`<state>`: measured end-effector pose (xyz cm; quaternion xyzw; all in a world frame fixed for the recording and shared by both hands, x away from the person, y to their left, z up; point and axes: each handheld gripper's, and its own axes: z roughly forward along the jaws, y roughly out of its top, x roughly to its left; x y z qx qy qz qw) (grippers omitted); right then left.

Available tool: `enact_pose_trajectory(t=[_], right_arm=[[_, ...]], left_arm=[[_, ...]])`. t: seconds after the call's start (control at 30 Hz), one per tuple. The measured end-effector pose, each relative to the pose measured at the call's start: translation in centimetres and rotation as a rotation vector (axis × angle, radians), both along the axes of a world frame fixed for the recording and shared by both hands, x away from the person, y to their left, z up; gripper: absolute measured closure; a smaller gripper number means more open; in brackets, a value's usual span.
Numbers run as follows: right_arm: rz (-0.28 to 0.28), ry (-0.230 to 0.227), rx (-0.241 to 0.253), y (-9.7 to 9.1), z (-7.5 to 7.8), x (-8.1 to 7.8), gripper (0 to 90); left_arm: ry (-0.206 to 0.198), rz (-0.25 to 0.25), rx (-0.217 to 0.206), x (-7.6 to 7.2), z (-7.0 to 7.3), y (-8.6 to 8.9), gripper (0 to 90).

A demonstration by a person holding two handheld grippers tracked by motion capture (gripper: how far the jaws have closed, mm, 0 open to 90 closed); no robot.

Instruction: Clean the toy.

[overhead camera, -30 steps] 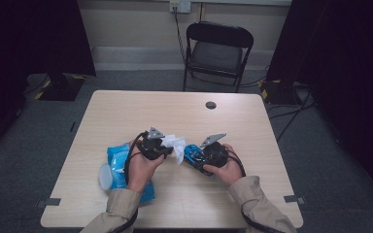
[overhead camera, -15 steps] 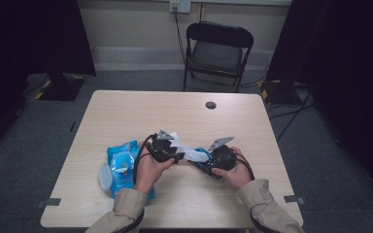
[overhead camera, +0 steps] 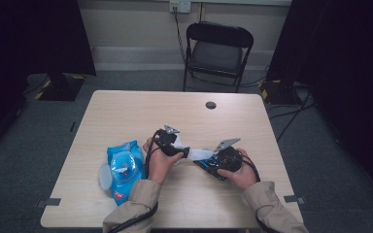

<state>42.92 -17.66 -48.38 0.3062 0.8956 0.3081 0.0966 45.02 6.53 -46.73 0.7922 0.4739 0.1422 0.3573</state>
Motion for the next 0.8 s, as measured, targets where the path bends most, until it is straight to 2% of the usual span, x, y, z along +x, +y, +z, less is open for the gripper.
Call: enact_pose_trajectory(t=[0.07, 0.13, 0.23, 0.27, 0.3, 0.37, 0.4, 0.43, 0.47, 0.5, 0.53, 0.63, 0.7, 0.73, 0.8], right_arm=[[0.000, 0.001, 0.001, -0.1, 0.0, 0.0, 28.4], [0.000, 0.002, 0.001, -0.2, 0.0, -0.1, 28.4], [0.002, 0.000, 0.003, -0.2, 0.1, -0.1, 28.4], [0.002, -0.001, 0.005, -0.2, 0.1, -0.1, 28.4], [0.002, -0.001, 0.007, -0.3, 0.2, -0.1, 28.4], [0.001, 0.003, 0.017, -0.3, 0.3, -0.1, 28.4], [0.003, 0.001, 0.017, -0.2, 0.4, -0.1, 28.4], [0.003, 0.000, 0.017, -0.1, 0.5, -0.2, 28.4], [0.007, -0.001, 0.020, 0.0, 0.6, -0.2, 28.4], [0.011, -0.004, 0.023, 0.1, 0.6, -0.3, 28.4], [0.017, -0.005, 0.029, 0.2, 0.7, -0.3, 28.4], [0.037, -0.011, 0.040, 0.7, 1.2, -0.5, 28.4], [0.055, -0.019, 0.042, 1.2, 1.6, -0.7, 28.4], [0.071, -0.023, 0.049, 1.6, 1.9, -0.9, 28.4], [0.095, -0.033, 0.063, 2.3, 2.4, -1.2, 28.4]], left_arm=[[0.026, -0.007, 0.015, 0.2, -0.7, -0.2, 20.9], [0.059, -0.016, 0.019, 0.2, -1.2, -0.3, 28.3], [0.075, -0.033, 0.041, 0.0, -1.9, 0.0, 38.2], [0.059, -0.041, 0.045, -0.1, -2.0, 0.1, 43.1], [0.063, -0.054, 0.054, -0.2, -1.9, 0.2, 48.3], [0.098, -0.071, 0.041, -0.3, -1.7, 0.4, 70.1], [0.109, -0.068, 0.050, -0.4, -1.4, 0.5, 75.6], [0.094, -0.067, 0.062, -0.5, -1.1, 0.5, 82.9], [0.072, -0.061, 0.038, -0.6, -0.8, 0.6, 84.8], [0.064, -0.053, -0.016, -0.7, -0.4, 0.8, 85.4], [0.053, -0.042, -0.047, -0.8, -0.1, 0.9, 85.7], [-0.018, 0.027, -0.137, -0.7, 1.7, 1.8, 85.8], [-0.061, 0.060, -0.159, -0.5, 2.6, 2.4, 85.8], [-0.082, 0.066, -0.137, -0.4, 3.0, 2.6, 85.8], [-0.099, 0.084, -0.127, -0.2, 3.4, 2.8, 85.7]])
